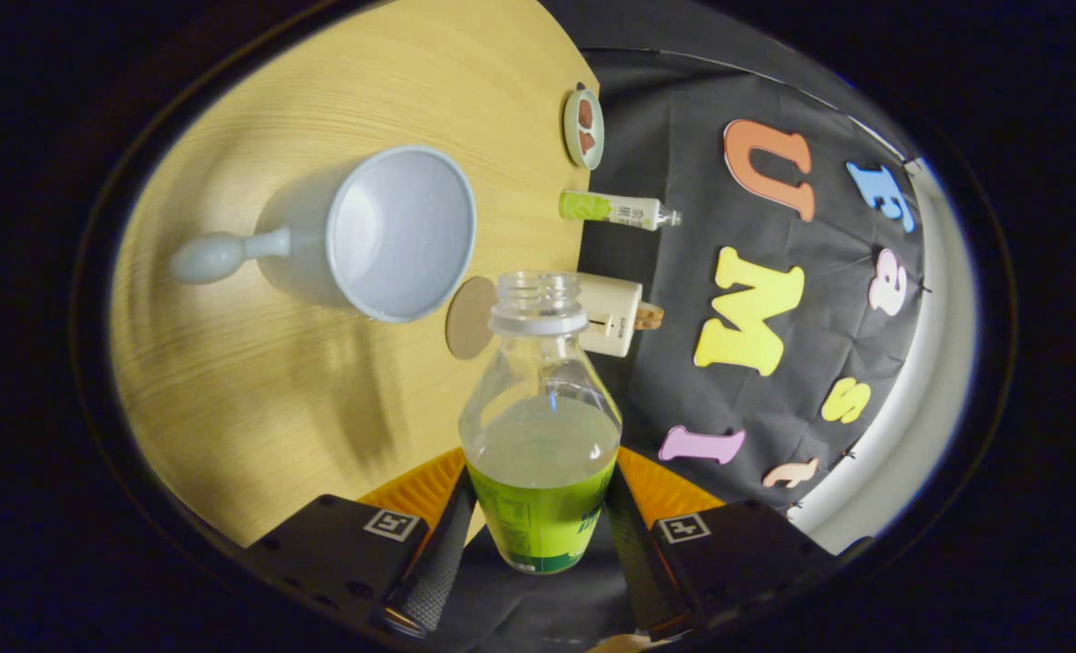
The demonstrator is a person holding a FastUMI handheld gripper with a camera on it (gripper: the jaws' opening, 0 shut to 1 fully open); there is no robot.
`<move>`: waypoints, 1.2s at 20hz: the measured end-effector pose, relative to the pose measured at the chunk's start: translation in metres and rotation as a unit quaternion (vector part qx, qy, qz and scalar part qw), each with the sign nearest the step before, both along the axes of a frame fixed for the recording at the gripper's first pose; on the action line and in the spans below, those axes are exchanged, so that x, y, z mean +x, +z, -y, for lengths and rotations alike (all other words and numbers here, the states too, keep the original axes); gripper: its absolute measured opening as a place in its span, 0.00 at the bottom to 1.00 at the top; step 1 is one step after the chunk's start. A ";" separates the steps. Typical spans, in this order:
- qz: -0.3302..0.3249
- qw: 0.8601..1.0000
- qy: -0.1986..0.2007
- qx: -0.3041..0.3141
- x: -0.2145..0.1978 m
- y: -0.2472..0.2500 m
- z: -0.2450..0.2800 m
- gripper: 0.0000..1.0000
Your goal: Take the bottle from table, then pour the juice into the cup, finally place the bottle on the coaster
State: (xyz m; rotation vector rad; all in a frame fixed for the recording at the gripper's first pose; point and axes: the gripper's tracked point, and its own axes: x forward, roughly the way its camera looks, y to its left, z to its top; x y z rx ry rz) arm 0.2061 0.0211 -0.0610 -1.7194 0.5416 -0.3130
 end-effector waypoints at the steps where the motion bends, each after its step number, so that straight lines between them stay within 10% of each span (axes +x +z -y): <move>1: -0.002 1.000 -0.001 0.003 0.000 0.001 0.000 0.81; 24: 0.003 0.995 -0.021 -0.099 -0.007 0.021 -0.015 0.80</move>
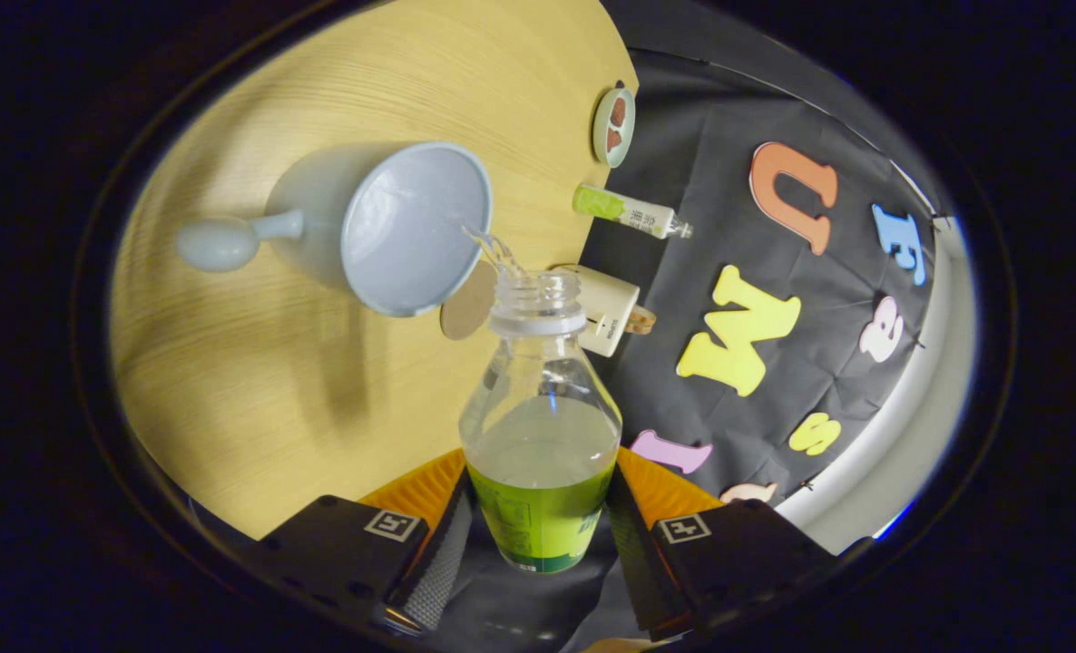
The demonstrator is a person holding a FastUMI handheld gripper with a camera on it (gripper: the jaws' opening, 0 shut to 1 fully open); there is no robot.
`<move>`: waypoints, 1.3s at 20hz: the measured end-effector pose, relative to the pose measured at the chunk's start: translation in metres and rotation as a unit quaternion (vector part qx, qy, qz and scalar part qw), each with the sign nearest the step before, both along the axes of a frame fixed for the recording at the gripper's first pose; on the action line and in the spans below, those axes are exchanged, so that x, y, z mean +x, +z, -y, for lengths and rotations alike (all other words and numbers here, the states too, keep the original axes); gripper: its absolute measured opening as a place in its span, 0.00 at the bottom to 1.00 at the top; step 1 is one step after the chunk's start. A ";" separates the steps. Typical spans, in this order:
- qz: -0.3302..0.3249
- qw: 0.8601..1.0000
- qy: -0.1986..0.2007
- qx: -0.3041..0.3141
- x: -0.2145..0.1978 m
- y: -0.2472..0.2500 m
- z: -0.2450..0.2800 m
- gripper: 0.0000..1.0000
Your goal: Take the bottle from table, then pour the juice into the cup, finally place the bottle on the coaster
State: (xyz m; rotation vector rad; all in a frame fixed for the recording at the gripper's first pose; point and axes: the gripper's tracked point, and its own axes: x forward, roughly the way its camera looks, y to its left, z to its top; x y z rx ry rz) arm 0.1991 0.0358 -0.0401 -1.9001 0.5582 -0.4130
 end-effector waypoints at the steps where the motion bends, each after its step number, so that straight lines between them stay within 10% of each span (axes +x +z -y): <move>1: 0.004 1.000 0.000 -0.004 -0.001 0.002 0.001 0.80; 26: -0.005 0.998 -0.013 -0.067 -0.001 0.025 0.000 0.80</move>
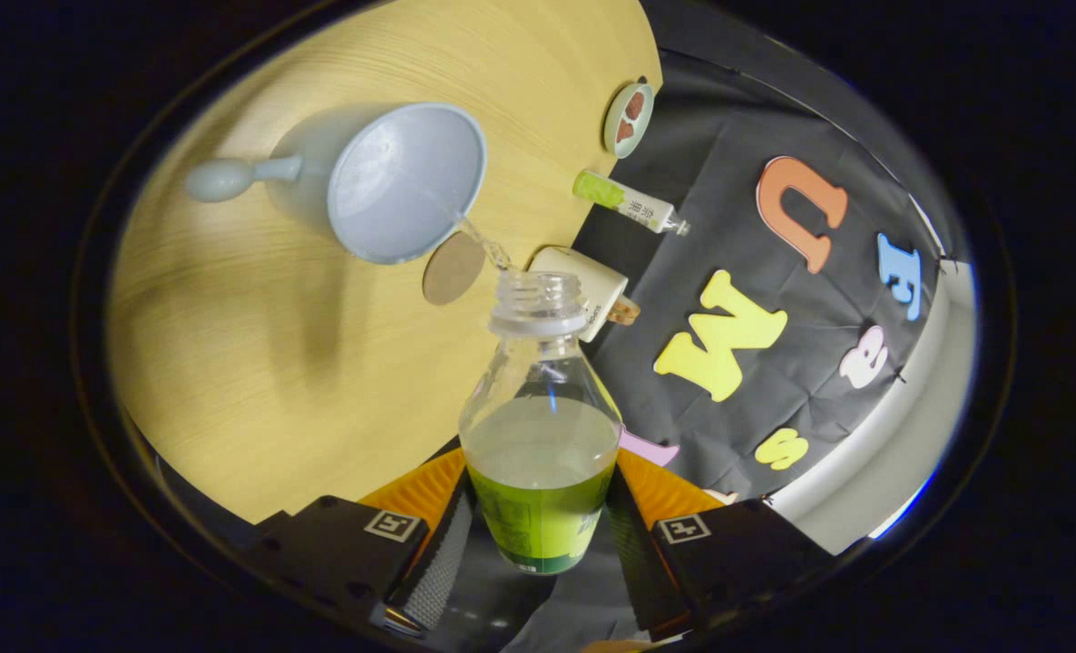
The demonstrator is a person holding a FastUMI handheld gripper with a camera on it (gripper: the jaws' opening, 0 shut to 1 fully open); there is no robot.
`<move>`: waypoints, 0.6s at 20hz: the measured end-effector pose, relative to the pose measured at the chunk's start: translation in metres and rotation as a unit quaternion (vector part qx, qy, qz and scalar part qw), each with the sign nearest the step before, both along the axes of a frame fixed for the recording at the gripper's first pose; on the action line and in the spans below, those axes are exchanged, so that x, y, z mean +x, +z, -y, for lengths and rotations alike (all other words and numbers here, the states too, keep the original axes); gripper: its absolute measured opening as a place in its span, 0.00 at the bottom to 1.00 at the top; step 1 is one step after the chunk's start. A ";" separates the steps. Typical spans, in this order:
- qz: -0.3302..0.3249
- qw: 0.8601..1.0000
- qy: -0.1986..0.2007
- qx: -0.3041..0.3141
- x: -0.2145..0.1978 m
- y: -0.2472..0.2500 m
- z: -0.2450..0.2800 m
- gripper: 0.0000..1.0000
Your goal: Take the bottle from table, then pour the juice into the cup, finally place the bottle on the coaster
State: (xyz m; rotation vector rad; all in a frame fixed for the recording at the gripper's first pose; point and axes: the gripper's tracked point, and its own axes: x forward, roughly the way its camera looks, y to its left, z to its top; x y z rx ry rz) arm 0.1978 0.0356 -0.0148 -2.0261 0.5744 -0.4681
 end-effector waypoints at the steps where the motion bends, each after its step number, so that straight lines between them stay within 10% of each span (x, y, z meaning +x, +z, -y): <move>1: -0.002 1.000 0.002 -0.001 0.001 0.001 -0.001 0.80; 12: -0.016 0.999 0.003 -0.037 0.003 0.013 -0.011 0.80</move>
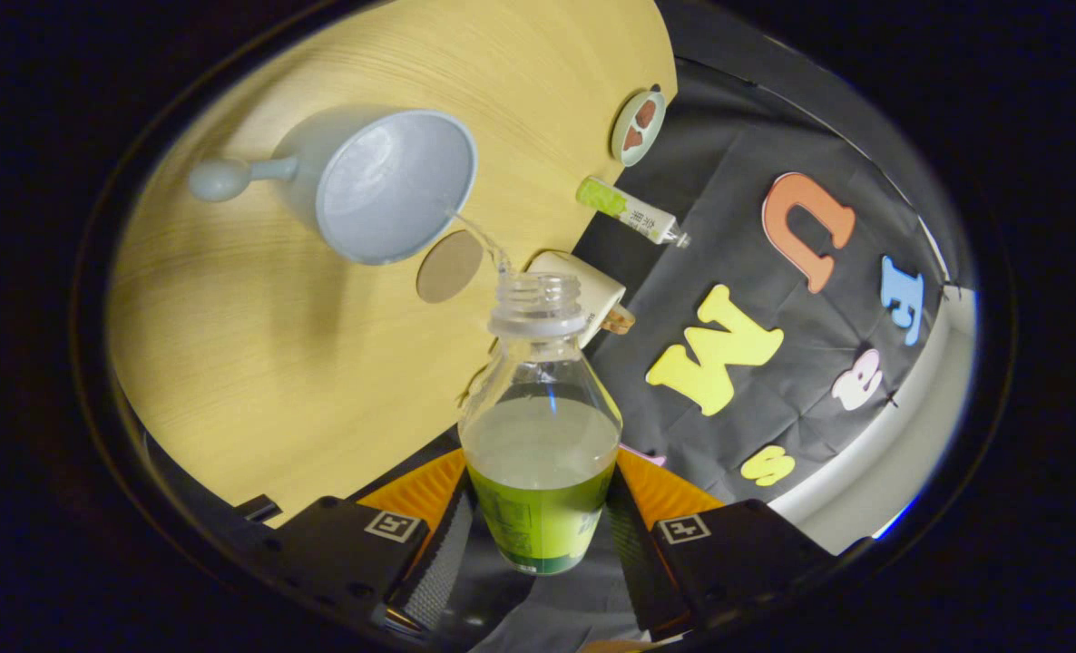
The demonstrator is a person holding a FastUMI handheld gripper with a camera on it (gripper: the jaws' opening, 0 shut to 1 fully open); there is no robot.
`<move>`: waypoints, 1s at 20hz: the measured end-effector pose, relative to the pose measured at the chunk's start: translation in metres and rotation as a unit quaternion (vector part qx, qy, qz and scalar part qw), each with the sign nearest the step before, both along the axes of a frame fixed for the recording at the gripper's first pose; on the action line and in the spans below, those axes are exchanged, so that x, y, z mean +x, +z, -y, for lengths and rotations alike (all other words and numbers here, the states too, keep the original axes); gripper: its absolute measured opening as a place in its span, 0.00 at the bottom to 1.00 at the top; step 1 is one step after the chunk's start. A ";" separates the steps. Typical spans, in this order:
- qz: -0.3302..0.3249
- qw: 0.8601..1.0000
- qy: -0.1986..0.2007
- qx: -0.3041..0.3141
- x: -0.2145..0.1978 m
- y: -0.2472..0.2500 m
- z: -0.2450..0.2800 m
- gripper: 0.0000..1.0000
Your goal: Take the bottle from table, then pour the juice into the cup, finally place the bottle on the coaster
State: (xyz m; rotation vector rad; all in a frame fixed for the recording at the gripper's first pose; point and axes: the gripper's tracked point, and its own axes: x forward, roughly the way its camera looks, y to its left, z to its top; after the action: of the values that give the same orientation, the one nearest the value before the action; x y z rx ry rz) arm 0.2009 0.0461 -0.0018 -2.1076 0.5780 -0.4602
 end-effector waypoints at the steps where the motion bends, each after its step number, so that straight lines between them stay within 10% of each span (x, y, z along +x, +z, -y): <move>1: -0.002 1.000 0.000 -0.004 0.001 -0.001 -0.001 0.80; 20: 0.005 0.994 0.031 -0.105 0.001 0.012 -0.014 0.80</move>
State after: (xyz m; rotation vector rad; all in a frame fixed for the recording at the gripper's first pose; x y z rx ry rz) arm 0.2021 0.0601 0.0103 -2.3155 0.4730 -0.5156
